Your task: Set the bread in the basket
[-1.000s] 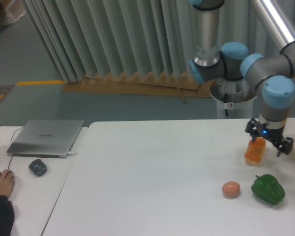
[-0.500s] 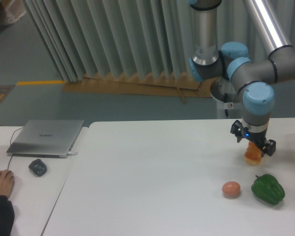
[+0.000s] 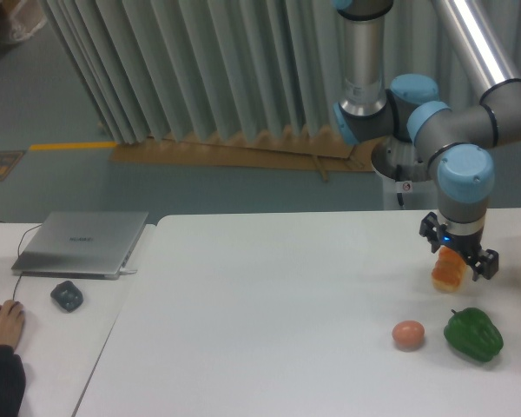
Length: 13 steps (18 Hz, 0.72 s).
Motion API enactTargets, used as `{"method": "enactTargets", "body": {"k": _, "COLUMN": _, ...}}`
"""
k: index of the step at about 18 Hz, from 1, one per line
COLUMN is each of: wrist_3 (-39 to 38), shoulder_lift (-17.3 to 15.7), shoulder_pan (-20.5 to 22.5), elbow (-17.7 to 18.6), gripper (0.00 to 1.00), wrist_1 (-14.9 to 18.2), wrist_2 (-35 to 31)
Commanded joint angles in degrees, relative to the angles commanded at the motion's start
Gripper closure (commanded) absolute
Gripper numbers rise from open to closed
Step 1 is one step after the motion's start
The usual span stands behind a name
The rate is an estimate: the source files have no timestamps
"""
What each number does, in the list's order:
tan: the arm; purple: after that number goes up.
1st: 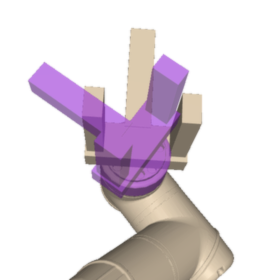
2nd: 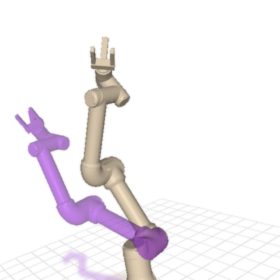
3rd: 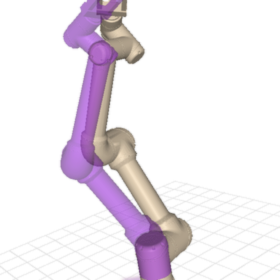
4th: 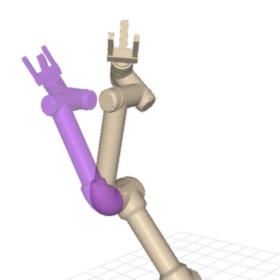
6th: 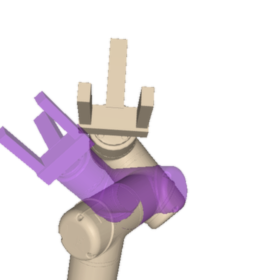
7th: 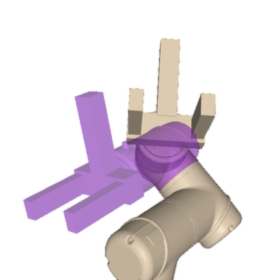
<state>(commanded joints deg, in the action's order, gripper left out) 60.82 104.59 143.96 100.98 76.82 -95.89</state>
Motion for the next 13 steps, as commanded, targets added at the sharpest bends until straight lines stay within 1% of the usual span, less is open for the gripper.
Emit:
{"method": "enactTargets", "body": {"k": 4, "wrist_3": -0.44, "shoulder_lift": -0.35, "shoulder_pan": -1.22, "elbow": 0.70, "gripper": 0.00, "wrist_1": 0.09, "wrist_2": 0.18}}
{"method": "enactTargets", "body": {"k": 9, "wrist_3": -2.37, "shoulder_lift": -0.18, "shoulder_pan": -3.34, "elbow": 3.34, "gripper": 0.00, "wrist_1": 0.00, "wrist_2": -0.26}}
{"method": "enactTargets", "body": {"k": 13, "wrist_3": -2.29, "shoulder_lift": -0.44, "shoulder_pan": -3.34, "elbow": 3.17, "gripper": 0.00, "wrist_1": 0.00, "wrist_2": -0.09}}
